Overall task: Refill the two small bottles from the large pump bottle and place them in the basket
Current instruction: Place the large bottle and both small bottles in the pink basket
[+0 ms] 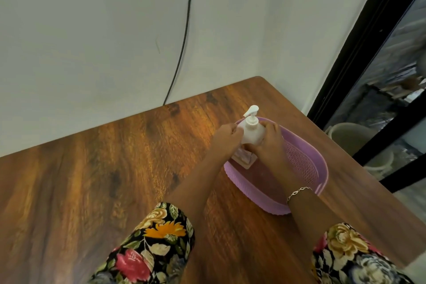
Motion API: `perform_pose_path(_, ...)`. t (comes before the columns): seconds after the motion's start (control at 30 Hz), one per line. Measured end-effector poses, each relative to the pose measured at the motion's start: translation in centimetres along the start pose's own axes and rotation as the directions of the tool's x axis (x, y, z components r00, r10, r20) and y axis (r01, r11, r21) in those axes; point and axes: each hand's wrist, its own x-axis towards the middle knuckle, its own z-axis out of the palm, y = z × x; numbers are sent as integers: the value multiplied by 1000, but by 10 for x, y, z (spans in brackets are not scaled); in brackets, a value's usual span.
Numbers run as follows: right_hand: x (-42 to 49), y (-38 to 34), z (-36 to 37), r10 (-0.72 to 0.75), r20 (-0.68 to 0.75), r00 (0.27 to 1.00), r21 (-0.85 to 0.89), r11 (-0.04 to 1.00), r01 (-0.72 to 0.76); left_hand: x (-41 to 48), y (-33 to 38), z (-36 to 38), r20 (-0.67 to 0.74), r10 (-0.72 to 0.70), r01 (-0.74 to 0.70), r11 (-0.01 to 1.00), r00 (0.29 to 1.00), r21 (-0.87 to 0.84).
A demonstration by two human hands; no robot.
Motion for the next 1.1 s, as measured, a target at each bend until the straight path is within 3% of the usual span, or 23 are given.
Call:
perform_pose_path(0.23, 2, -4, 10, -65, -13, 998, -84, 994, 64, 0, -8, -1, -45, 47, -41, 991, 998, 129)
perform_pose_path(0.43, 0, -7, 14, -38, -20, 999, -90, 995, 36, -5, -18, -3, -24, 65, -60, 986, 998, 155)
perform_pose_path(0.6, -4, -10, 12, -88, 19, 996, -150, 985, 90, -24, -29, -3, -87, 143, -126, 977, 986, 173)
perform_pose_path(0.73, -16, -19, 6, -51, -98, 994, -49, 998, 46, -50, -42, -1, -199, 174, -123, 962, 964, 246)
perform_pose_path(0.83, -35, -30, 4, -112, -223, 968, 48, 991, 126, -74, -53, 0, -264, 223, -154, 953, 938, 260)
perform_pose_path(0.93, -56, -40, 6, -223, -287, 932, 12, 972, 236, -97, -62, -4, -335, 217, -133, 957, 917, 256)
perform_pose_path(1.1, -91, -64, 29, -334, -181, 925, 64, 935, 350, -138, -73, -23, -414, 256, -135, 944, 874, 300)
